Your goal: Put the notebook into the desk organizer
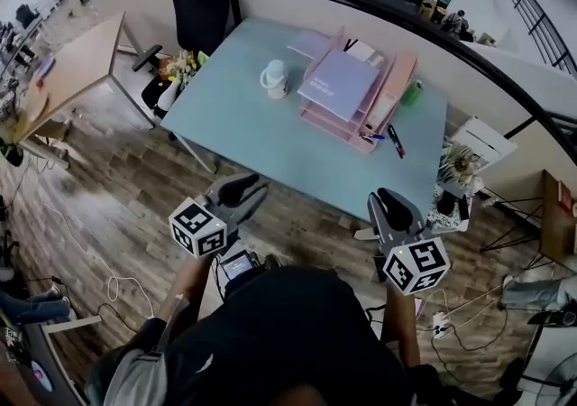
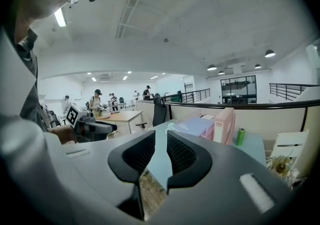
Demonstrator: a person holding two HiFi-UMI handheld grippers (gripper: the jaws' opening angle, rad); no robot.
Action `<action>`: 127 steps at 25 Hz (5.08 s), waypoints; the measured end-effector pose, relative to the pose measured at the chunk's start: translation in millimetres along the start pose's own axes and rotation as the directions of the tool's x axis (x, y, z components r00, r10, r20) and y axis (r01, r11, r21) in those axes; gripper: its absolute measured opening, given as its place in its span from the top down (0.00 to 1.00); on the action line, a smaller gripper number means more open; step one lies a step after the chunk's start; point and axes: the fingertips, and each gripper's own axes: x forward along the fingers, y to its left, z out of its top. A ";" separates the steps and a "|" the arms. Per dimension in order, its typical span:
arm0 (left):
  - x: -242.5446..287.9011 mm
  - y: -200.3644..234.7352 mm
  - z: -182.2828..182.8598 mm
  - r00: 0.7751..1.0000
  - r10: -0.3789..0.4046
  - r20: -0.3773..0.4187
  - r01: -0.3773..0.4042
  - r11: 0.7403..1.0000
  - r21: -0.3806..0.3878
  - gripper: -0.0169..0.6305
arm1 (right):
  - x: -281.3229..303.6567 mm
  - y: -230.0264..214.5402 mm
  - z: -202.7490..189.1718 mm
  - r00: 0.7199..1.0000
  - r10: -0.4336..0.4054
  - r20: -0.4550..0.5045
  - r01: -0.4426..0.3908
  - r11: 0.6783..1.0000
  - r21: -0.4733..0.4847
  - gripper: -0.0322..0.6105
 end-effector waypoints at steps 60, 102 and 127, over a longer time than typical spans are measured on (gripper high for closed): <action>149.2 84.6 14.3 0.967 0.249 -0.054 -0.254 0.961 -0.109 0.77 | 172.6 -128.4 -37.8 0.930 0.352 -0.110 -0.335 0.931 0.143 0.86; 305.5 241.6 -31.0 0.943 -0.213 -0.256 0.103 0.918 -0.383 0.62 | 289.8 -181.5 -107.6 0.989 0.025 -0.143 0.083 0.712 0.697 0.63; 248.7 179.7 -8.0 0.967 -0.018 -0.255 0.004 0.999 -0.052 0.75 | 248.2 -147.5 -86.1 0.973 0.075 -0.219 0.023 0.910 0.415 0.81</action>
